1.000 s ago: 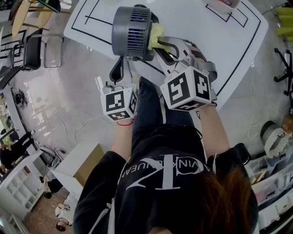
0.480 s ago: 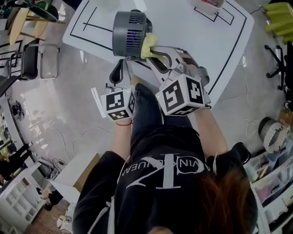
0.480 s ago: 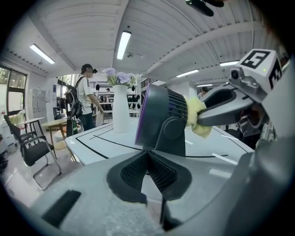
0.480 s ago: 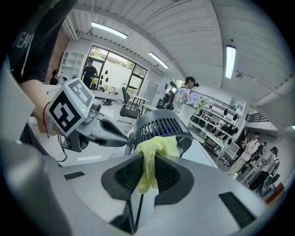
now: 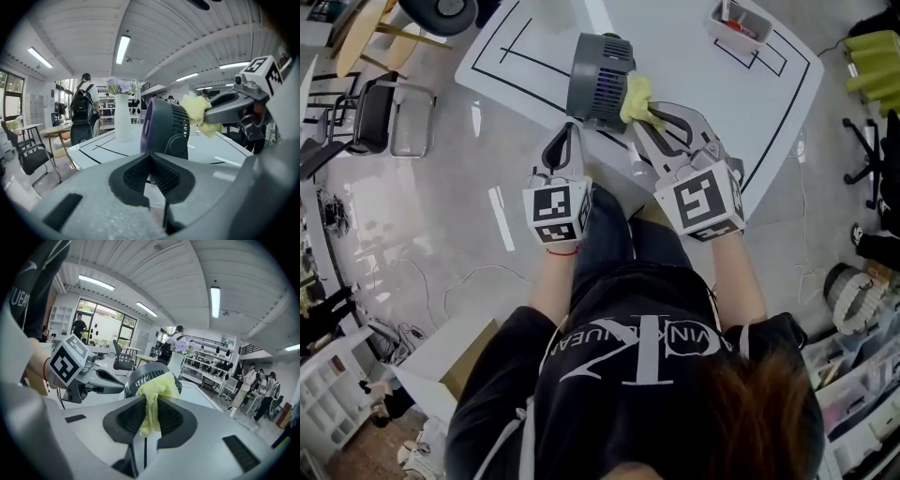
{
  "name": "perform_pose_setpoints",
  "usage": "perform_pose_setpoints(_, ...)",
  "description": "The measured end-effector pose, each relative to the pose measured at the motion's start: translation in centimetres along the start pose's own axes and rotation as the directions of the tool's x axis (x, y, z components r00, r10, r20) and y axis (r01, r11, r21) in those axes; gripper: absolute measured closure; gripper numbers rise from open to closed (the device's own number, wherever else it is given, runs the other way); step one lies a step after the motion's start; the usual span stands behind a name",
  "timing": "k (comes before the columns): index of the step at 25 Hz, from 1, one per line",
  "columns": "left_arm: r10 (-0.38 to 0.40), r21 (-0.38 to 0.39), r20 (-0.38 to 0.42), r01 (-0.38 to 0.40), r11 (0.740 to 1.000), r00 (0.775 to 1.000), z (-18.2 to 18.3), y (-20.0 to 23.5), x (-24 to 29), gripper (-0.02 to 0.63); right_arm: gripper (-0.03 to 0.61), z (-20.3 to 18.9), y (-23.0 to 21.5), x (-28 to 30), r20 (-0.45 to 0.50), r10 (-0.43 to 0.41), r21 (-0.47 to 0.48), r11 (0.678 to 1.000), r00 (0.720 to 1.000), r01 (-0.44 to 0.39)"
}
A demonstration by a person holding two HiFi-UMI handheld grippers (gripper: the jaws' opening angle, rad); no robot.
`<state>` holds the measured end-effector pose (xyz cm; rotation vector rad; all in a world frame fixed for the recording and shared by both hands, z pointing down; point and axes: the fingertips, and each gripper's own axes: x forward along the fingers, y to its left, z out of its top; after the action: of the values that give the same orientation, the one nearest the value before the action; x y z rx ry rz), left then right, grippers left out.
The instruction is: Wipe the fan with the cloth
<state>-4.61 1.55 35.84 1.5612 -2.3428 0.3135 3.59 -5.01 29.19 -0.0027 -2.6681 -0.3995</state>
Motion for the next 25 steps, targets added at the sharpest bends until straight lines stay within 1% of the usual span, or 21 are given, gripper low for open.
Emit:
perform_pose_setpoints(3, 0.014, -0.009, 0.024, -0.014, 1.000, 1.000, 0.9, 1.1, -0.7, 0.612, 0.514, 0.3, -1.2, -1.0, 0.032, -0.047, 0.080, 0.996, 0.998, 0.044)
perform_pose_setpoints(6, 0.028, -0.034, 0.059, -0.026, 0.999, 0.998, 2.0, 2.3, -1.6, 0.612, 0.514, 0.7, -2.3, -2.0, 0.067, -0.083, 0.164, 0.984, 0.994, 0.071)
perform_pose_setpoints(12, 0.044, -0.083, 0.141, -0.033, 0.996, 0.989, 5.2, 3.9, -2.9, 0.612, 0.515, 1.9, -4.2, -3.7, 0.141, -0.127, 0.291, 0.953, 0.982, 0.082)
perform_pose_setpoints(20, 0.053, -0.102, 0.224, -0.031, 0.994, 0.973, 8.3, 5.3, -5.4, 0.612, 0.514, 3.9, -4.3, -5.3, 0.198, -0.151, 0.328, 0.941, 0.969, 0.080)
perform_pose_setpoints(25, 0.060, -0.107, 0.263, -0.033, 0.994, 0.963, 10.1, 6.3, -6.5, 0.612, 0.514, 4.7, -4.6, -5.9, 0.224, -0.168, 0.368, 0.927, 0.960, 0.077)
